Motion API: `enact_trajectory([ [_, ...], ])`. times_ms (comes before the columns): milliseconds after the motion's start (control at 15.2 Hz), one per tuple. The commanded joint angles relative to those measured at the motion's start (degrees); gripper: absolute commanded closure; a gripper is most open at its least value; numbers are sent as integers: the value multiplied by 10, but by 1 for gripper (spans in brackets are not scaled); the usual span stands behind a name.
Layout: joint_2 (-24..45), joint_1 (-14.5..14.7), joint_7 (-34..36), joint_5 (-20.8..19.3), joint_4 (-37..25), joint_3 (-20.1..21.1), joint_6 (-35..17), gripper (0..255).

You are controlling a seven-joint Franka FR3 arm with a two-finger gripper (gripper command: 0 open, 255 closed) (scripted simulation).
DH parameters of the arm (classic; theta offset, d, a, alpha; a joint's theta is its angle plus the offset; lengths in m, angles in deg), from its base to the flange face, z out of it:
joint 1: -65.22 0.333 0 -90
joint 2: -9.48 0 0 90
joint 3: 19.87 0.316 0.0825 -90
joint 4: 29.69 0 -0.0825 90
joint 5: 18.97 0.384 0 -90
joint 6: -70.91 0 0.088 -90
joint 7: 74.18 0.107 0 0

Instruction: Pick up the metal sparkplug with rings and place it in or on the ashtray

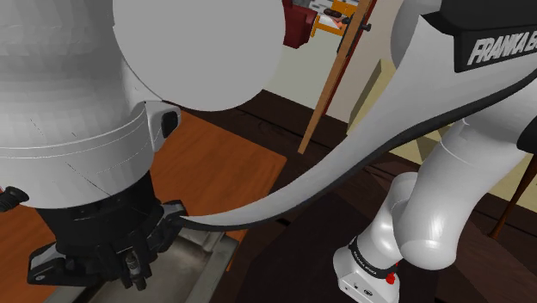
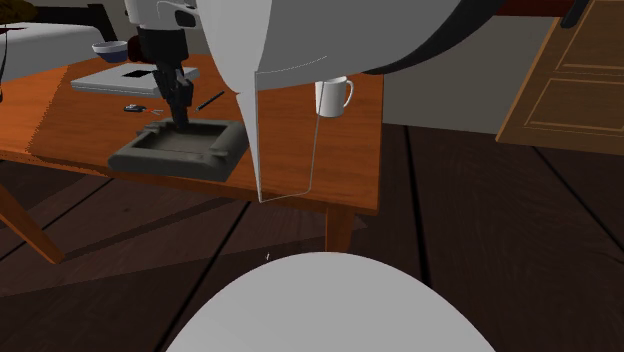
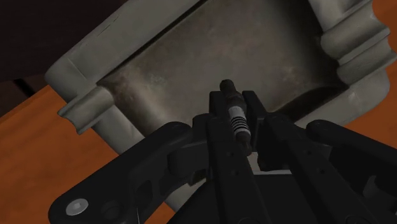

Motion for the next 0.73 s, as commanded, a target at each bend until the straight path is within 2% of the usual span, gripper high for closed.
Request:
enact_trajectory([
  [0,0,0,0,0,0,0,0,255],
  [66,0,0,0,0,0,0,0,0],
  [396,0,0,0,0,0,0,0,0],
  [660,17,5,8,-11,-91,1,77,0],
])
